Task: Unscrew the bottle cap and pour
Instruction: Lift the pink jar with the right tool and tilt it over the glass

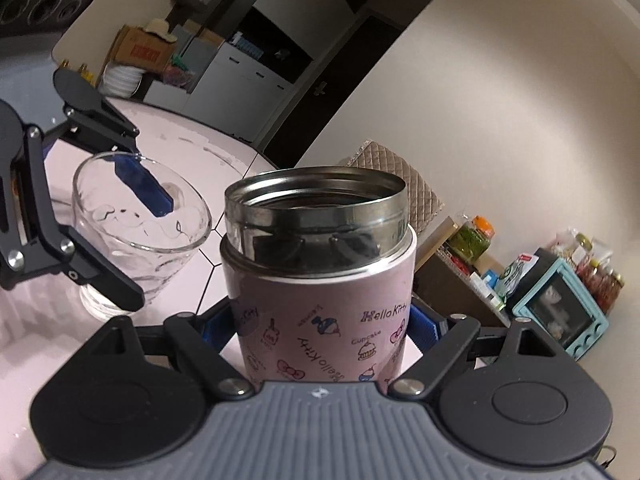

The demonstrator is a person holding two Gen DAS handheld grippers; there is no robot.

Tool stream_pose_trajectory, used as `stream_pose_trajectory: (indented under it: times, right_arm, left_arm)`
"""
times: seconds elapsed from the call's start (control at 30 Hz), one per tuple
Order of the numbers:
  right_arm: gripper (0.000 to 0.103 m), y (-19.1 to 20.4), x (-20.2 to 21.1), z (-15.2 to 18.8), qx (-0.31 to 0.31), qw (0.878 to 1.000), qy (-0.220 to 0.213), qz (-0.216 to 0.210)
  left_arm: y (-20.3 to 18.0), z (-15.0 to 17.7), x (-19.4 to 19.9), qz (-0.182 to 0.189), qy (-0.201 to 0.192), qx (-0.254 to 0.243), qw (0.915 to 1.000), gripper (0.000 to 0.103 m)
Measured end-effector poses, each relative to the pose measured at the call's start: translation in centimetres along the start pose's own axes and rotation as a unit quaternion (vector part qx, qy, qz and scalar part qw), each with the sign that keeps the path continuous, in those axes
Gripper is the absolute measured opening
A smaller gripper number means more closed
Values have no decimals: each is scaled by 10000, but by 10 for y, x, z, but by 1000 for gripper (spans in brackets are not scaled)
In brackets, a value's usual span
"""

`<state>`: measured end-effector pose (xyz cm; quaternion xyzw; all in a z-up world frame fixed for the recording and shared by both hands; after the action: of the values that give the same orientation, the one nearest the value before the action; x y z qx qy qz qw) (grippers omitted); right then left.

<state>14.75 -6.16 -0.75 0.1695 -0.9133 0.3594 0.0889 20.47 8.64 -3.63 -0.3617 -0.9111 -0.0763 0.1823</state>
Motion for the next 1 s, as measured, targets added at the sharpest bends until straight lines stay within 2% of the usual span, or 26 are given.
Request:
stream_pose_trajectory:
  times: [0.47,1.0]
  right_arm:
    - [87,21,0,-3,874,9960,-44,204]
    - [87,40,-5,-2,1481,9884,-33,337]
  left_arm:
    - [2,0,0,11,-3,-5,10000,86]
    - [5,0,0,15,-12,-5,10000,86]
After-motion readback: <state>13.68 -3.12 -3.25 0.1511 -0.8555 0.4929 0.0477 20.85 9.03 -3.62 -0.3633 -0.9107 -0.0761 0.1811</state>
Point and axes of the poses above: each gripper's, at about its wrist camera, not at the fingertips, and x roughly against the way its jaws point, y to its left, z to its underside, the point moved 1 cm from there along -x, roughly the way its jaws point, and after that the axes turned 4 degrees about z, right-handed, at the moved point
